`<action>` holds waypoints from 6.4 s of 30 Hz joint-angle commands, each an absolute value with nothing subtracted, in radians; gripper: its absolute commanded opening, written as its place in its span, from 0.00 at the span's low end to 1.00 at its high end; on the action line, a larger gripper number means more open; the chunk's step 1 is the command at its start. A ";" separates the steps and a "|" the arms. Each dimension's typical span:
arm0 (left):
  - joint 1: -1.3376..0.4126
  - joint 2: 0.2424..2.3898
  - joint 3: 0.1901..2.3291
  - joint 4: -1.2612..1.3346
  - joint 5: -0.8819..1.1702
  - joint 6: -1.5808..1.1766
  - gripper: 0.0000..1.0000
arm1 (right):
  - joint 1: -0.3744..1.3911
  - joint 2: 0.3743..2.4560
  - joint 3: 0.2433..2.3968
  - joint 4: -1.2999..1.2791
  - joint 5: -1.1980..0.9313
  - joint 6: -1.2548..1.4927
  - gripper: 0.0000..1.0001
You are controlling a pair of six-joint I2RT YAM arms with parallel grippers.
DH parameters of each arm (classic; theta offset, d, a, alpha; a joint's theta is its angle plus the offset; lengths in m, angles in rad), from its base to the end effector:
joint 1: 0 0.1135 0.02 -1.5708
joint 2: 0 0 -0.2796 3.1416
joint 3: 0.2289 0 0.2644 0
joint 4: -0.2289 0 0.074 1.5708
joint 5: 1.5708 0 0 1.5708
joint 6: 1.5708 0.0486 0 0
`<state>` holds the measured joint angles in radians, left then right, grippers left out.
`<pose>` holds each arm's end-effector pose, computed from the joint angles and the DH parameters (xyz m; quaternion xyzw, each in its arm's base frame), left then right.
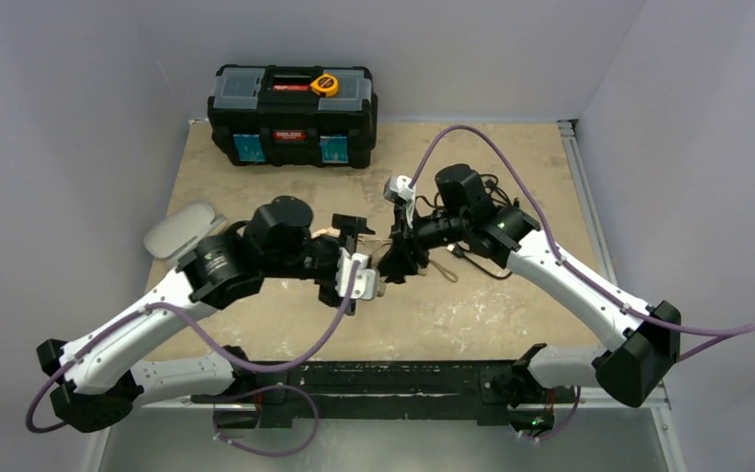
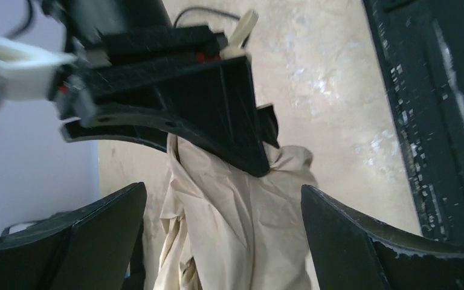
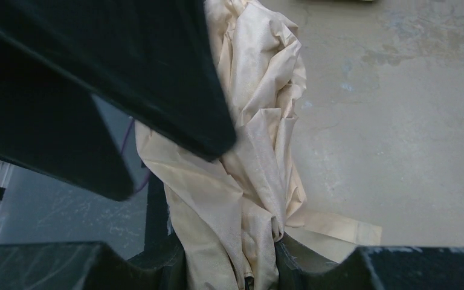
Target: Open the umbrella
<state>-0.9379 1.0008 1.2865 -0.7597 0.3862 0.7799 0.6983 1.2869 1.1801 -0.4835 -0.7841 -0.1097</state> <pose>0.1066 -0.1763 0.4247 0.6994 0.4714 -0.2036 0.4971 0.2033 0.2154 0.3538 -0.4859 0.6789 0.4488 0.3186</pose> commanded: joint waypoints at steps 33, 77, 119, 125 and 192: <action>-0.915 0.870 0.925 -0.435 -0.103 1.163 0.00 | 0.676 1.299 1.221 -1.015 -0.662 -0.564 0.20; -0.097 0.828 0.879 -0.331 0.248 1.602 0.00 | 0.363 1.267 1.007 -1.189 -0.335 -0.964 0.08; -0.091 0.902 1.103 -0.368 0.804 1.431 0.00 | 0.506 1.283 1.215 -1.008 -0.717 -0.788 0.05; -0.106 1.001 1.333 -0.324 0.703 0.864 0.94 | 0.448 1.193 1.192 -0.715 -0.874 -0.304 0.00; -0.535 1.051 1.318 -0.478 0.651 0.655 0.00 | 0.199 0.991 1.408 0.089 -0.421 0.341 0.99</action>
